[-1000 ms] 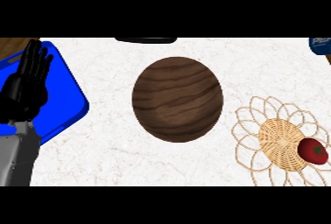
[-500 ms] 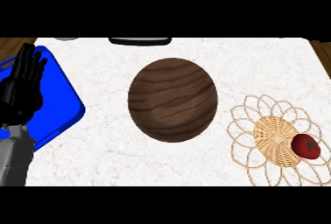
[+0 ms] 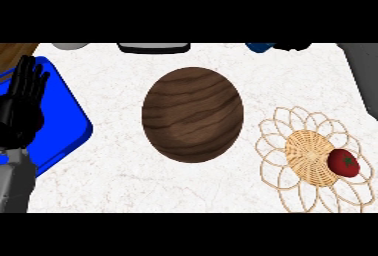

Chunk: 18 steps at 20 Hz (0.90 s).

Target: Pick the can from the placemat and place it in the bowl

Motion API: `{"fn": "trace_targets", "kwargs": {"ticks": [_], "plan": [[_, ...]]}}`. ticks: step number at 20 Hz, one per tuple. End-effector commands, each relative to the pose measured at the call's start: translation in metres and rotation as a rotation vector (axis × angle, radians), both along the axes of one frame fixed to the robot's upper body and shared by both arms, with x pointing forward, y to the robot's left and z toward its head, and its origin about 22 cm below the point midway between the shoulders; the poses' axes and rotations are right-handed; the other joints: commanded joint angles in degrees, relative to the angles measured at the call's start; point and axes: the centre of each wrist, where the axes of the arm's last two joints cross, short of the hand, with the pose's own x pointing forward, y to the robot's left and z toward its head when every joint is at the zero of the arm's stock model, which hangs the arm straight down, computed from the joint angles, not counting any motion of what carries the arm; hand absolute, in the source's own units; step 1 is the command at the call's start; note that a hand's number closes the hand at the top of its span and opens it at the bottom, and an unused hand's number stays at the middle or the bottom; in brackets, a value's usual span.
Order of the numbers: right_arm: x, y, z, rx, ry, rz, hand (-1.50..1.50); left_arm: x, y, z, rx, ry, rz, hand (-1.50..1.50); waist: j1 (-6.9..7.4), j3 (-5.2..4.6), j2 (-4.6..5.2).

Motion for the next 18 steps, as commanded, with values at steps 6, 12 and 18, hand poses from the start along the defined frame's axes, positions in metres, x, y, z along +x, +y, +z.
{"fn": "trace_targets", "kwargs": {"ticks": [6,12,18], "plan": [[-0.017,0.101,-0.06,-0.085,0.127,0.148,1.5,0.003,-0.012,0.013,-0.01,0.009,-0.007,0.0,-0.71,0.07,0.03],[-0.038,0.124,-0.113,-0.139,0.058,0.07,1.5,-0.007,0.002,-0.001,-0.001,0.005,-0.001,0.0,-0.17,0.05,0.32],[-0.04,0.134,-0.161,-0.147,0.189,-0.09,-1.5,-0.002,-0.005,0.009,-0.003,0.006,-0.012,0.0,0.43,0.07,0.55]]}}
